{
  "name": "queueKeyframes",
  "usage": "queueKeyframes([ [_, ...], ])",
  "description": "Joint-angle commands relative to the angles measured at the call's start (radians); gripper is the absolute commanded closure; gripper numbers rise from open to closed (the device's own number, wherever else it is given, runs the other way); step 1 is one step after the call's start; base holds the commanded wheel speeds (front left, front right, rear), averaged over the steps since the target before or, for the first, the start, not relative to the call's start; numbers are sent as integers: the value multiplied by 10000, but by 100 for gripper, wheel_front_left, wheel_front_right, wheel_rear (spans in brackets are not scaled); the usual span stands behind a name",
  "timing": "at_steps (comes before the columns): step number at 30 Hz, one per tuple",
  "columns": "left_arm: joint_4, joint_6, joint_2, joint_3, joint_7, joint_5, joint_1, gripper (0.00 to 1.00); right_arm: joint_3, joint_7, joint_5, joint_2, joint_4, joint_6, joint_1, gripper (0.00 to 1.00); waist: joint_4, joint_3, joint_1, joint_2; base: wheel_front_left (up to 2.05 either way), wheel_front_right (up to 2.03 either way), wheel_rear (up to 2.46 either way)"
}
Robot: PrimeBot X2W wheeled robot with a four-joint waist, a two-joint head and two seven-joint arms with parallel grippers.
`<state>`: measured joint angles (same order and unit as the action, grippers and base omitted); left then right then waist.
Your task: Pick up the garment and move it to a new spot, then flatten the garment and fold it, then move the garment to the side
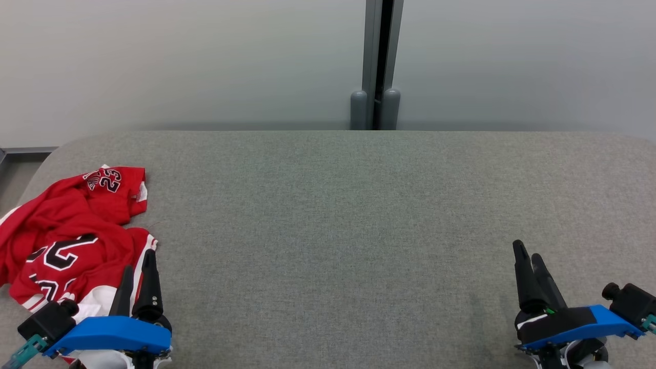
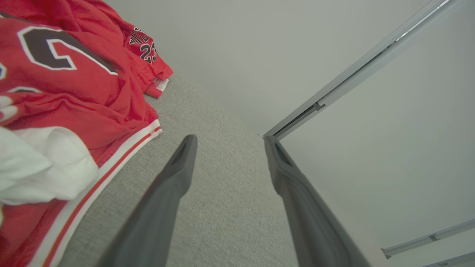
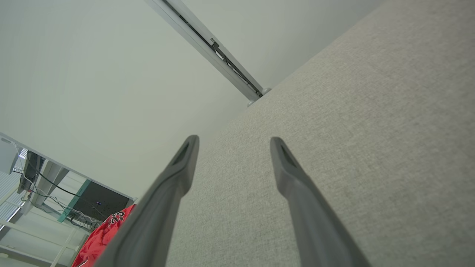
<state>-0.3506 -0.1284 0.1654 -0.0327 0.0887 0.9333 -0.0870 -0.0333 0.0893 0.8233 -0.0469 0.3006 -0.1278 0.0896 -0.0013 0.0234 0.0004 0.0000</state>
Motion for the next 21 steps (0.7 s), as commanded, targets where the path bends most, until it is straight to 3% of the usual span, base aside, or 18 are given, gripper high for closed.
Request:
queueKeyframes([
  [1,58,-18,145,1,104,-335,-289,0,38,100,-369,-38,-123,-27,267,0,0,5,-4,0,0,0,0],
  [21,-335,-24,331,-316,669,-2994,-390,0,89,666,-3358,-44,489,-28,538,0,-41,9,-4,0,0,0,0],
])
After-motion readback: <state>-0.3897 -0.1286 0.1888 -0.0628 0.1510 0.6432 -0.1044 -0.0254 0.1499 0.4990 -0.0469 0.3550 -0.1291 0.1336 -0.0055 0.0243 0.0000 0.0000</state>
